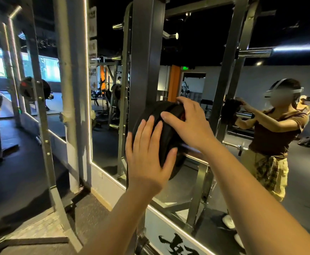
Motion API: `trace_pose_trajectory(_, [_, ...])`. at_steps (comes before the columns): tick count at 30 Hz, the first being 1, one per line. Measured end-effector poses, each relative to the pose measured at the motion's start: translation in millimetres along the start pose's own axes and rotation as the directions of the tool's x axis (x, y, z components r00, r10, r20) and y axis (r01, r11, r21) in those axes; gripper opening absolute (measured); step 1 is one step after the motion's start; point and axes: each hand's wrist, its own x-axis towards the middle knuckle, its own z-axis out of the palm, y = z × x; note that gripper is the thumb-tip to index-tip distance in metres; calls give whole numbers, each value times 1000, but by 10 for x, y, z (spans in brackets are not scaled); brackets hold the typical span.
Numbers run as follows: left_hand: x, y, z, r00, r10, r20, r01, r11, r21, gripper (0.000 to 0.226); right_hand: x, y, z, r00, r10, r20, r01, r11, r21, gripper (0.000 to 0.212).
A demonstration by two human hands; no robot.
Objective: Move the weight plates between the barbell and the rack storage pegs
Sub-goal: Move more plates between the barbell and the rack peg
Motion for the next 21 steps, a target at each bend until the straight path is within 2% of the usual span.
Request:
trace_pose_trajectory(3, [283, 126, -39, 987, -88, 135, 84, 996, 39, 66, 148, 82, -21, 991, 116, 68, -125, 980, 154, 89])
trace_pose_trajectory(5, [366, 180, -22, 984, -115, 139, 110, 993, 39, 57, 229, 139, -58, 969, 202, 143, -233, 939, 255, 92])
trace_pose_trajectory(9, [455, 229, 8, 986, -120, 114, 114, 992, 57, 43, 267, 175, -121, 924, 285, 254, -356, 882, 309, 84])
trace_pose_trajectory(12, [466, 217, 16, 990, -103, 99, 97, 993, 59, 41, 206, 153, -131, 942, 271, 196, -319, 905, 283, 79])
trace_pose_trajectory(17, [330, 206, 42, 991, -120, 52, 119, 992, 31, 41, 147, 177, -112, 981, 165, 100, -181, 966, 186, 73])
trace_pose_trajectory(21, [172, 246, 102, 984, -179, -19, 179, 984, -11, 43, 118, 196, -104, 999, -12, 44, 12, 1000, 14, 71])
